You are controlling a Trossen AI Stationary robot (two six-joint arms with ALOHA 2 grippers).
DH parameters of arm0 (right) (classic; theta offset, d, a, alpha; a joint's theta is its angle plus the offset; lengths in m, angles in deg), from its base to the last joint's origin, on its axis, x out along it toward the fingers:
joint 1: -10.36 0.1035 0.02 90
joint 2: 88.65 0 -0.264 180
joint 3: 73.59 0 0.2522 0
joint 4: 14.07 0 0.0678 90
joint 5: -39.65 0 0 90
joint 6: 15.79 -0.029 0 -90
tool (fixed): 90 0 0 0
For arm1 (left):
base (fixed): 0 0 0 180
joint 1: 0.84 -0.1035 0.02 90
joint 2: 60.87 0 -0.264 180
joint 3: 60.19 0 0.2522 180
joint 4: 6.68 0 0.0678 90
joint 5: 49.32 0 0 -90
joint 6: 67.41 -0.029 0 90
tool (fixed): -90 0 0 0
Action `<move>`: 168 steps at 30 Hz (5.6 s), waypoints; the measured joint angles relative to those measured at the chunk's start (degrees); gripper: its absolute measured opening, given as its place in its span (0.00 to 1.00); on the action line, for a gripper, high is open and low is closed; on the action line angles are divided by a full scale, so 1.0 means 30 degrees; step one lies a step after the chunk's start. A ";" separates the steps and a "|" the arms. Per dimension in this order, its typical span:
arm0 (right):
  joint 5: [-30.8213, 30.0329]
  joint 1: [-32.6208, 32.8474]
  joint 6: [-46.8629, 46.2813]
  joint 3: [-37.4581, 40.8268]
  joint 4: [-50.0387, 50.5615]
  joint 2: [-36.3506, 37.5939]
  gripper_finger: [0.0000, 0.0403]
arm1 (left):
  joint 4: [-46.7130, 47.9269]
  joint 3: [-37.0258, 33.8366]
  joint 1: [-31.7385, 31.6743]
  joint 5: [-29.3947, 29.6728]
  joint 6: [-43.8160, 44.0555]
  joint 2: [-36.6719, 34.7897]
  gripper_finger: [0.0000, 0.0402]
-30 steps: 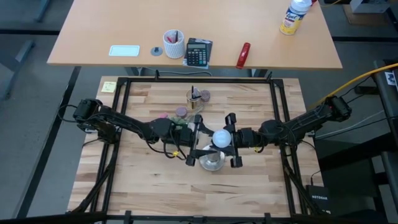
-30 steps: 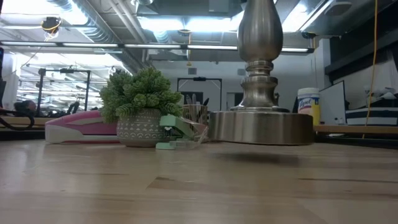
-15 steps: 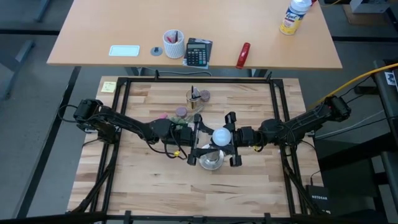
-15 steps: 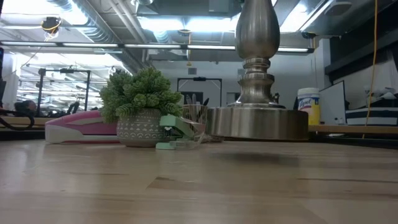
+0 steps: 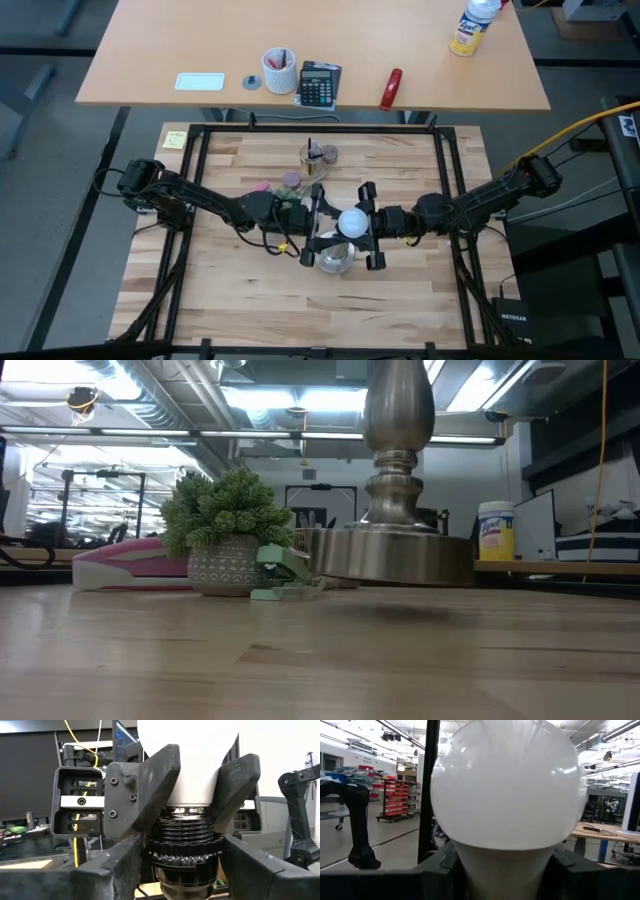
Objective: Screw lightbulb
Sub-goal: Remove the lightbulb from the lamp
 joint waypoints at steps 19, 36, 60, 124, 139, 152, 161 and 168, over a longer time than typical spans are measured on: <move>0.2542 -0.0007 -0.0274 -0.0290 0.0884 -0.0060 0.40 | 0.0826 0.0007 0.0663 -0.0617 -0.0028 -0.0287 0.53; 0.6328 -0.0036 -0.0271 -0.0261 0.1533 -0.0146 0.40 | 0.2721 0.0099 0.0554 -0.4922 0.2874 -0.0532 0.53; 0.6466 -0.0015 0.1871 -0.0254 0.1799 -0.0146 0.40 | 0.3485 0.0075 0.0335 -0.7518 0.5245 -0.0546 0.53; 0.6410 -0.0036 0.1169 -0.0953 0.2478 -0.0058 0.51 | 0.2936 0.0058 -0.0291 -0.9632 0.6420 -0.0495 0.53; 0.7384 -0.0037 0.2065 -0.0953 0.2749 -0.0087 0.50 | 0.2565 0.0036 -0.0882 -1.2207 0.9523 -0.0495 0.53; 0.5274 0.0036 0.2376 -0.0953 0.2654 -0.0066 0.52 | 0.2381 -0.0006 -0.0890 -0.9922 0.6090 -0.0532 0.58; 0.3380 0.0034 0.2135 -0.0953 0.2686 -0.0015 0.60 | 0.2687 -0.0007 -0.0373 -0.6707 0.0104 -0.0532 0.61; 0.3448 0.0007 0.2131 -0.0953 0.2891 -0.0015 0.57 | 0.3179 0.0030 -0.0080 -0.5656 -0.2141 -0.0555 0.61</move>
